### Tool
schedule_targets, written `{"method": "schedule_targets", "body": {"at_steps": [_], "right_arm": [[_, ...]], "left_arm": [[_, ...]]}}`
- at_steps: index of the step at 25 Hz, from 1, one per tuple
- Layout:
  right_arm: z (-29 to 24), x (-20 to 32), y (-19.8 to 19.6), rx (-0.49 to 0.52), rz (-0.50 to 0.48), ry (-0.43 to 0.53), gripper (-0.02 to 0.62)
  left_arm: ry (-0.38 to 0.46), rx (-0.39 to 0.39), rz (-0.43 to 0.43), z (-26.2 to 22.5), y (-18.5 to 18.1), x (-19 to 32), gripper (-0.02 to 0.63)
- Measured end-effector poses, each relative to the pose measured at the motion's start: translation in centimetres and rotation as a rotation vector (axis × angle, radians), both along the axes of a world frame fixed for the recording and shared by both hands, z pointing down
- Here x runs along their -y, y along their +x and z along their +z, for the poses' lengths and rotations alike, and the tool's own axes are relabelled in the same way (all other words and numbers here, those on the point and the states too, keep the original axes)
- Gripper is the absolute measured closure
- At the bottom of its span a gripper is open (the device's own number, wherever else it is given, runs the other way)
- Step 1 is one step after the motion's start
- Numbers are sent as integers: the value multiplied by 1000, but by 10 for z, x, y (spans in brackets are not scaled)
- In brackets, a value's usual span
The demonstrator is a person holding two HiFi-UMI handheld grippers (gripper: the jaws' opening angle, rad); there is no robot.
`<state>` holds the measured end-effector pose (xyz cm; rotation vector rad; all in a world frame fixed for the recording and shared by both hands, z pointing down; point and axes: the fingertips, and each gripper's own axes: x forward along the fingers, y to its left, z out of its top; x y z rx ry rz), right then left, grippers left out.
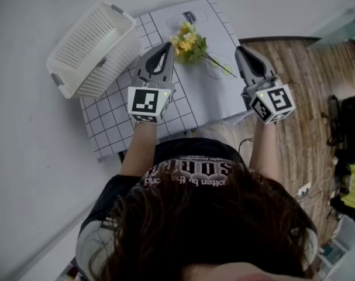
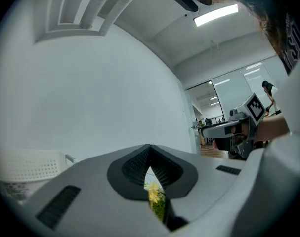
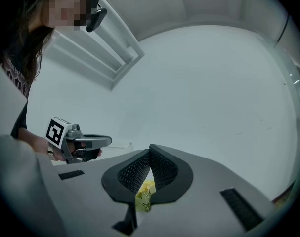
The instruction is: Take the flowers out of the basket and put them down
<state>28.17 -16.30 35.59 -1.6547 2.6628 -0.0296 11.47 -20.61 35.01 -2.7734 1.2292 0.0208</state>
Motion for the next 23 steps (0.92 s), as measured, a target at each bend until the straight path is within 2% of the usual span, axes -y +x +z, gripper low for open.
{"method": "schedule_targets", "body": {"at_steps": [8,23], "right_arm": [[4,-1,1,-19,5,-3,574],[18,-3,-3,10,0,-28,575]], "left_arm": [[1,2,9,0,5,-1,604],[-4,11,24,1,11,-5,604]]}}
